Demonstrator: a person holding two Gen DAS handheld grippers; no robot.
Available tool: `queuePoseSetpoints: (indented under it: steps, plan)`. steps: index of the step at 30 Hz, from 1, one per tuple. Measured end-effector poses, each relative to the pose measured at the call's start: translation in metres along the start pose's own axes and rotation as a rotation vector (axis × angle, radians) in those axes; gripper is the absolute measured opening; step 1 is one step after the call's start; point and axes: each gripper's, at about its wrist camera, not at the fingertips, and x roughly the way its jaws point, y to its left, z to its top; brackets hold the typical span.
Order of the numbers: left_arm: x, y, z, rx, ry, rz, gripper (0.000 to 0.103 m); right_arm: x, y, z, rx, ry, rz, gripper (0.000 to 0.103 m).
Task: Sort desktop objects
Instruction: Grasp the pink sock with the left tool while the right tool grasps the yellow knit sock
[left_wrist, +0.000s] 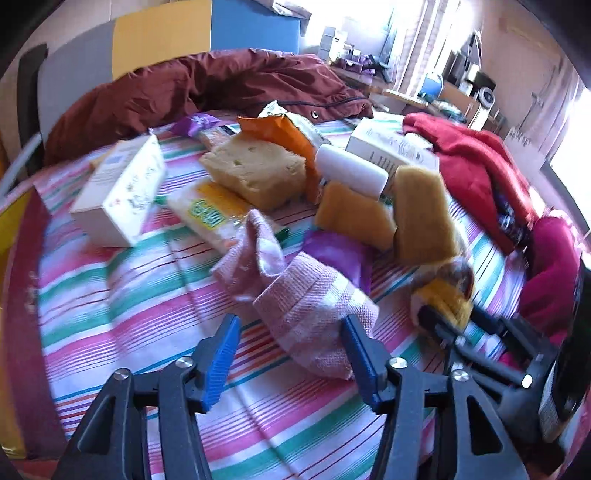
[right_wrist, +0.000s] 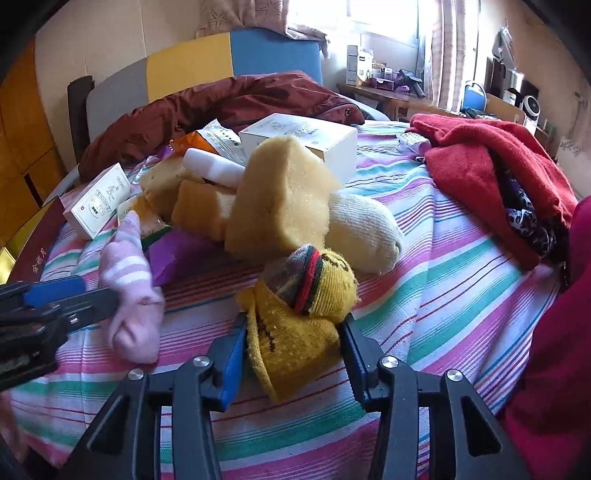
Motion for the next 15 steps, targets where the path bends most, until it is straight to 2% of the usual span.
queuePoseSetpoints:
  steps: [4, 10, 15]
  plan:
    - [0.002, 0.001, 0.005, -0.047, -0.023, -0.047, 0.060, 0.002, -0.002, -0.002, 0.006, -0.004, 0.008, 0.048]
    - [0.012, -0.011, 0.003, -0.013, -0.029, -0.032, 0.060, 0.002, 0.000, -0.003, 0.004, -0.008, 0.005, 0.048]
    - [0.019, -0.001, -0.003, -0.060, -0.023, -0.120, 0.047, 0.002, 0.000, -0.003, 0.001, -0.010, 0.002, 0.048]
